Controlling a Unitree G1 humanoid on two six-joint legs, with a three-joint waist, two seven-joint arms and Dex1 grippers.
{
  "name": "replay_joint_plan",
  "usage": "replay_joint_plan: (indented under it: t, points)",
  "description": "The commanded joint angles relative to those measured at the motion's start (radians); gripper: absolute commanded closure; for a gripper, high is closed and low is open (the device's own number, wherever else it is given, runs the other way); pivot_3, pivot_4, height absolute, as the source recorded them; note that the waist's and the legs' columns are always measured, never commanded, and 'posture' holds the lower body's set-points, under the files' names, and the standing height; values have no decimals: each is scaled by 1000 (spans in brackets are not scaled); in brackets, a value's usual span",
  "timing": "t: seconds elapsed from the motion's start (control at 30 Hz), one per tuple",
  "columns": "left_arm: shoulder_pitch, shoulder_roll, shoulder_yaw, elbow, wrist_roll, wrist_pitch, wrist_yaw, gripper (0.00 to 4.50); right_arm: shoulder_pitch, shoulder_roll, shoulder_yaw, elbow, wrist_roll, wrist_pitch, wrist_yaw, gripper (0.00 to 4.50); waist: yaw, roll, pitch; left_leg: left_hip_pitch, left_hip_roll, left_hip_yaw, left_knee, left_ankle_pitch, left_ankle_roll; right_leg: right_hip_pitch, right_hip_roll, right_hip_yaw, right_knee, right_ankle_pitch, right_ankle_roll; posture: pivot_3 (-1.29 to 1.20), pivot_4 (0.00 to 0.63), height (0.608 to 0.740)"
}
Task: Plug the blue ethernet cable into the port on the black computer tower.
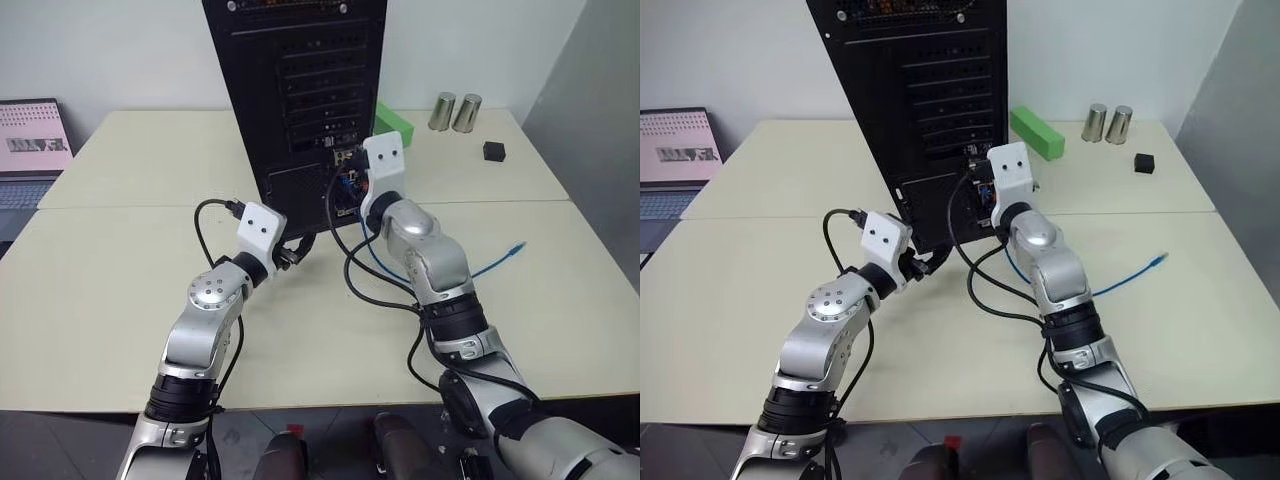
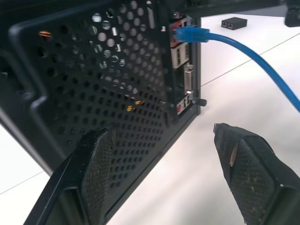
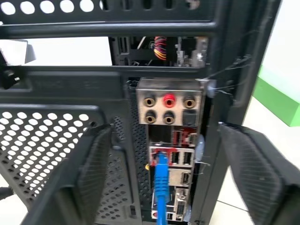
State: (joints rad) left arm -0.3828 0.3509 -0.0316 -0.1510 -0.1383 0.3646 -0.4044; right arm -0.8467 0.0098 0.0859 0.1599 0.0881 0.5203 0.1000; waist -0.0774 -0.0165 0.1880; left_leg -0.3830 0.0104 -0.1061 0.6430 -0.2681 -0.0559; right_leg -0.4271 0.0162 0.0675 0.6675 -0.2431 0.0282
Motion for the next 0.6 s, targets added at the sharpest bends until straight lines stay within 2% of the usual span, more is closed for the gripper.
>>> replay_joint_plan:
  t: [0.03,0.3,0.43,0.6]
  points:
    - [-14,20,29,-2,8,-32,-1,947,49,-46,4,-129,-11,39,28,19,8,0,0,0,0,-1,0,0,0,1,0,-1,-2,1,1,0,150,740]
    - [-14,90,92,2,-37,7,-53,947,230,-178,-19,-426,62,188,149,19,23,0,0,-2,-1,0,-1,-1,-1,1,-2,-1,-6,1,2,0,150,740]
    - [0,171,104,-33,-84,64,-155,947,338,-305,-68,-565,164,194,310,19,22,0,0,-2,-1,0,-1,-1,-1,1,-2,-1,-7,1,2,0,150,740]
    - [-4,238,123,-45,-121,95,-221,947,432,-450,-140,-639,265,153,467,19,22,0,0,-2,-1,0,-1,-1,-1,2,-1,-1,-8,1,3,0,150,740]
